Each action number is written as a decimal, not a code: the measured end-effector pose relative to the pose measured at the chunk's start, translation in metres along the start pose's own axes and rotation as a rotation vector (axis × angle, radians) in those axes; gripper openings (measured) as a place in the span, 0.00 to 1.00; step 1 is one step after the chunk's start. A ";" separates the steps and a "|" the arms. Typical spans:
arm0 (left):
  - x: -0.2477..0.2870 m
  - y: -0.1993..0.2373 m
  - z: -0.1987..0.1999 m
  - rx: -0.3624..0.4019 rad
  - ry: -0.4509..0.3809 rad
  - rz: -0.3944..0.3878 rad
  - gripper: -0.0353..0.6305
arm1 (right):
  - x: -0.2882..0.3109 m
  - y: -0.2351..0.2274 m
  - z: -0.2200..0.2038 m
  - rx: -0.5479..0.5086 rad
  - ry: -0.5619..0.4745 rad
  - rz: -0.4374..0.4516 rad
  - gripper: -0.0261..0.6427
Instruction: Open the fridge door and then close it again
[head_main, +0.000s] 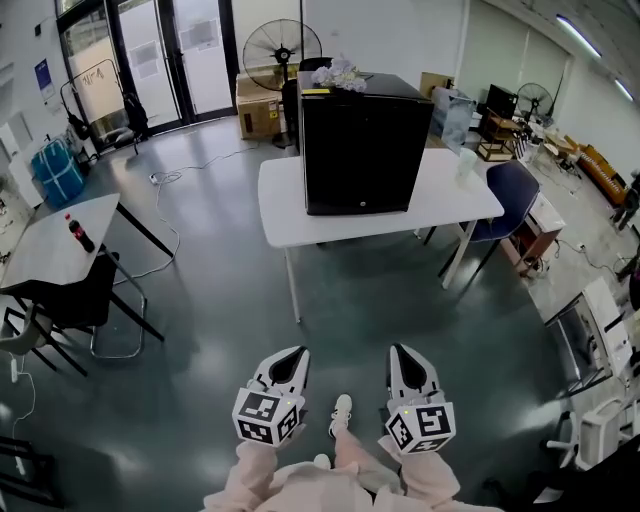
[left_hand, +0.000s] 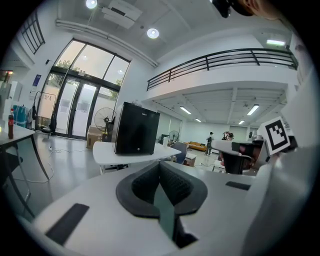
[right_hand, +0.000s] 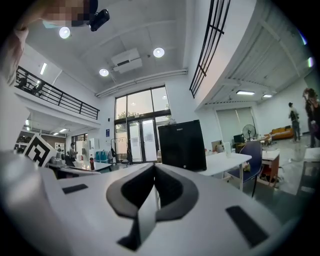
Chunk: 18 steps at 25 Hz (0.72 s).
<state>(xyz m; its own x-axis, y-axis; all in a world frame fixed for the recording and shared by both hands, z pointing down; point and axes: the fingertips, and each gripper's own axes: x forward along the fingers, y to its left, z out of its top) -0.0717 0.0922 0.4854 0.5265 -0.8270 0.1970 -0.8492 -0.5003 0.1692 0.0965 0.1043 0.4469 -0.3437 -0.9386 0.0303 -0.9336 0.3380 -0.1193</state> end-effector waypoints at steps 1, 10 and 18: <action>0.009 0.004 0.003 0.002 -0.002 0.001 0.07 | 0.010 -0.005 0.001 0.000 -0.001 0.002 0.06; 0.091 0.043 0.041 0.003 -0.015 0.018 0.07 | 0.101 -0.043 0.016 -0.005 0.006 0.027 0.06; 0.159 0.071 0.064 0.007 -0.010 0.031 0.07 | 0.171 -0.079 0.026 -0.054 0.007 0.036 0.06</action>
<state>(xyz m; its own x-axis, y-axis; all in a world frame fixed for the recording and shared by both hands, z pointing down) -0.0512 -0.0909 0.4669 0.4995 -0.8446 0.1926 -0.8654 -0.4762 0.1563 0.1139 -0.0851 0.4356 -0.3777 -0.9253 0.0342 -0.9246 0.3749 -0.0670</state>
